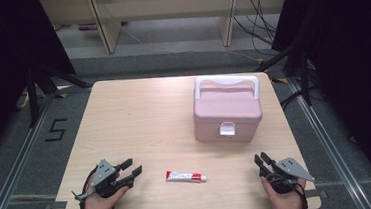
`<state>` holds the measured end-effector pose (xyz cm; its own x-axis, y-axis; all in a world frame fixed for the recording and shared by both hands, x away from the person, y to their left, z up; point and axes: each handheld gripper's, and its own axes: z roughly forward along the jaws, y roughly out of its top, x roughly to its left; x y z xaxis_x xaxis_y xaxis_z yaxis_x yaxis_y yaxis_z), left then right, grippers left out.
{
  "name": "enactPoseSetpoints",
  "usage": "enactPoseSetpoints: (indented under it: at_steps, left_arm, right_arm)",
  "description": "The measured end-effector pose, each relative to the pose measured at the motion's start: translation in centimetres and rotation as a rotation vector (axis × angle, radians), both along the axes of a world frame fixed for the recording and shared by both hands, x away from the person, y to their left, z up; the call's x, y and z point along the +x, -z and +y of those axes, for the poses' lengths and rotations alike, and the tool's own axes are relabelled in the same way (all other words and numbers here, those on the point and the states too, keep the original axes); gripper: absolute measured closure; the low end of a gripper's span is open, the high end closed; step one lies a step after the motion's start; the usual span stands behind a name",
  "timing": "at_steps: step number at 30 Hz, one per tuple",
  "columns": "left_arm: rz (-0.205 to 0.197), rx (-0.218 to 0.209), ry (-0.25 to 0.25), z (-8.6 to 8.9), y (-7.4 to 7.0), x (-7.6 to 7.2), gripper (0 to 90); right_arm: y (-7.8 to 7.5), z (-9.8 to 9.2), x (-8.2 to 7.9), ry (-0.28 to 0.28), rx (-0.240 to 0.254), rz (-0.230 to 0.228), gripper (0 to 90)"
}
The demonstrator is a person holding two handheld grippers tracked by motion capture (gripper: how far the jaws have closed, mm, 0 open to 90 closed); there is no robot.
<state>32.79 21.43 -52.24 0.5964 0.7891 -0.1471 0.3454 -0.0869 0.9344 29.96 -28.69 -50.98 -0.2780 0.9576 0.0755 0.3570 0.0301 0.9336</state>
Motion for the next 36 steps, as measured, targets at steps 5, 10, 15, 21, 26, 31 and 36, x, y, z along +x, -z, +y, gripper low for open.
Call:
enactPoseSetpoints:
  at_steps: [5, 10, 15, 21, 26, 31, 36]
  left_arm:
    - [0.007, -0.026, -0.017, 0.2, 0.1, 0.2, 49.0]
    - [-0.004, -0.045, -0.019, 0.3, 0.1, -0.1, 50.5]
    - [-0.023, -0.056, -0.029, 0.4, 0.1, -0.3, 60.4]
    - [-0.027, -0.062, -0.039, 0.6, -0.5, -0.5, 89.7]
    - [-0.049, -0.043, 0.006, -0.5, -2.6, 0.5, 90.0]
    - [-0.090, -0.027, 0.064, -3.1, -4.6, 3.7, 89.9]
    - [-0.107, 0.003, 0.111, -6.1, -5.7, 7.2, 89.9]
  right_arm:
    - [0.3, -0.3, 0.1, 0.007, 0.002, -0.015, 77.0]
    - [0.3, -0.1, 0.3, 0.011, -0.022, 0.004, 78.7]
    - [-0.2, -0.2, 0.6, 0.007, -0.029, 0.010, 88.2]
    - [-0.9, -1.0, 0.8, 0.016, -0.032, 0.029, 90.0]
    - [-1.6, -1.9, 1.8, 0.037, -0.068, 0.027, 90.0]
    - [-3.0, -2.6, 3.8, 0.049, -0.075, 0.019, 90.0]
    - [-3.9, -2.8, 6.2, 0.058, -0.055, 0.036, 90.0]
